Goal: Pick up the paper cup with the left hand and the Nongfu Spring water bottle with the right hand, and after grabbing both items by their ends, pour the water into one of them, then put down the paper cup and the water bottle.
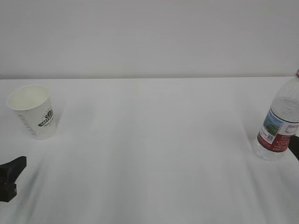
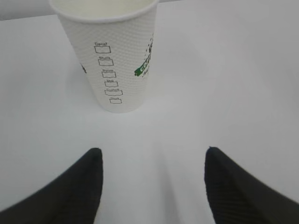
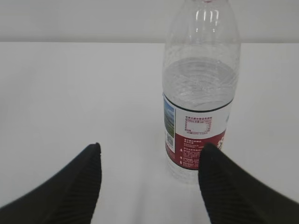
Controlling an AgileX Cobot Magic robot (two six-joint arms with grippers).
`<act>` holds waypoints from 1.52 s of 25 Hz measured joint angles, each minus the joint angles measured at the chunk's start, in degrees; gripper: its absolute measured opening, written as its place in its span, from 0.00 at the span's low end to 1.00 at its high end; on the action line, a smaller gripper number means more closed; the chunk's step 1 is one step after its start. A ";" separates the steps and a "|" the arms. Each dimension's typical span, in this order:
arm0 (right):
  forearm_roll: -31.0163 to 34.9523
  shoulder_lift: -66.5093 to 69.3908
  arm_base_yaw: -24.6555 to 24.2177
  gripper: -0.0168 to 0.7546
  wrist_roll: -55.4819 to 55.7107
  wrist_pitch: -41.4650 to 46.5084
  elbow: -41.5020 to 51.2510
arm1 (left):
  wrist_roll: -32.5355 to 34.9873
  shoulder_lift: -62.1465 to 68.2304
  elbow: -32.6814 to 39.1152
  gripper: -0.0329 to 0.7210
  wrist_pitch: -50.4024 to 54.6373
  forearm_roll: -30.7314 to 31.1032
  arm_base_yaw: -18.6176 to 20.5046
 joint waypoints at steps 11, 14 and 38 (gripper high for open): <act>5.02 2.33 0.00 0.66 -3.49 -12.11 5.20 | 0.00 0.00 0.00 0.70 0.00 0.00 0.00; 5.31 6.60 0.00 0.66 -4.01 -16.05 5.36 | 0.00 0.00 0.00 0.70 0.00 0.00 0.00; 0.26 31.03 0.00 0.65 1.70 -44.93 5.89 | 0.00 0.00 0.00 0.69 0.00 3.02 0.00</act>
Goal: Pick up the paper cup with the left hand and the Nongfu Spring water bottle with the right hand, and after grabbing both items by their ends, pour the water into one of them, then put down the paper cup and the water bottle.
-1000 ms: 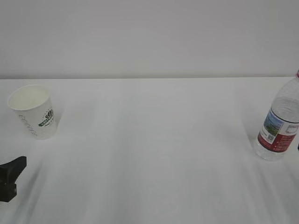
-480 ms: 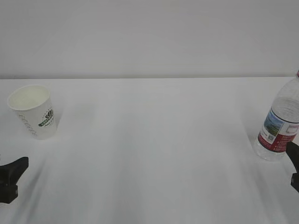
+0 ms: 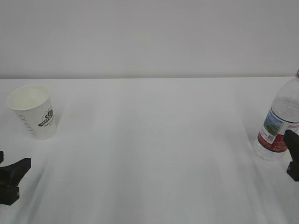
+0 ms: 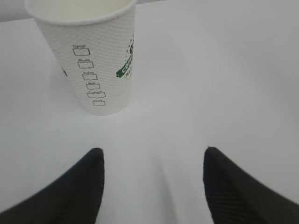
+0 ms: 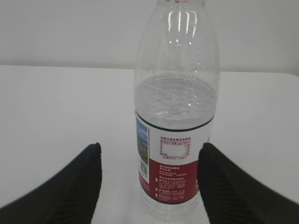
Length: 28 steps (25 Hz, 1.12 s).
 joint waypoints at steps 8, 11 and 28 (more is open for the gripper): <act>-0.21 5.67 0.00 0.65 0.81 -1.94 0.00 | 0.00 0.00 0.00 0.68 0.00 0.00 0.00; -0.21 8.20 0.00 0.65 0.81 -2.42 0.00 | 0.00 0.00 0.00 0.67 0.00 0.00 0.00; -1.30 12.56 0.00 0.65 0.81 -3.05 0.00 | 0.00 0.00 0.00 0.66 0.00 -0.34 0.00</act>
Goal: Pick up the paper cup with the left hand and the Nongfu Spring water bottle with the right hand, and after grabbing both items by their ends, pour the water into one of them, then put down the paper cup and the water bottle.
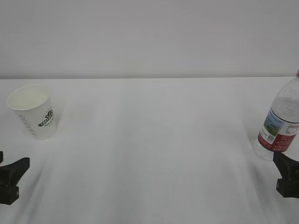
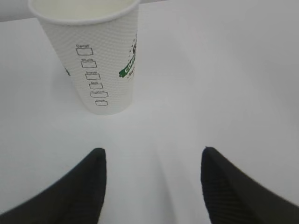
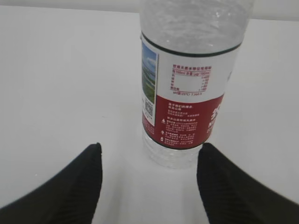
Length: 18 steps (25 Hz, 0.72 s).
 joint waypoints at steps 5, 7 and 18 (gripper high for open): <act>0.38 0.00 0.00 0.67 -2.45 0.00 0.00 | -0.67 0.00 0.00 0.69 0.00 0.34 0.00; 0.38 0.00 0.00 0.73 -2.59 0.00 0.00 | -1.60 0.00 0.00 0.75 0.00 1.33 0.00; 1.94 0.00 0.00 0.88 2.61 -0.05 0.00 | -4.17 0.00 -1.41 0.87 0.00 1.81 0.00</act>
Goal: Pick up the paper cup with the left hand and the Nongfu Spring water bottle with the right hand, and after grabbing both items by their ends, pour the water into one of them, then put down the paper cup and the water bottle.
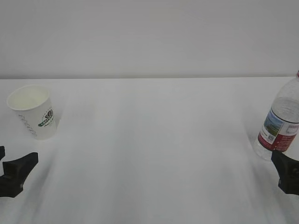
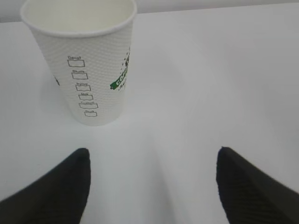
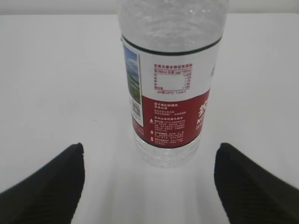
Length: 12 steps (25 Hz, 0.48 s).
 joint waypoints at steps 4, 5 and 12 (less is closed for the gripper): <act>0.00 0.00 0.00 0.88 -0.37 0.00 -0.26 | 0.00 0.00 0.00 0.87 0.00 0.00 0.00; 0.13 0.22 0.00 0.88 -0.65 0.00 -0.60 | 0.00 0.00 0.00 0.87 0.00 0.00 0.00; 1.22 5.22 0.00 0.88 -2.96 0.00 -4.67 | -0.09 0.00 0.00 0.87 0.00 0.13 0.00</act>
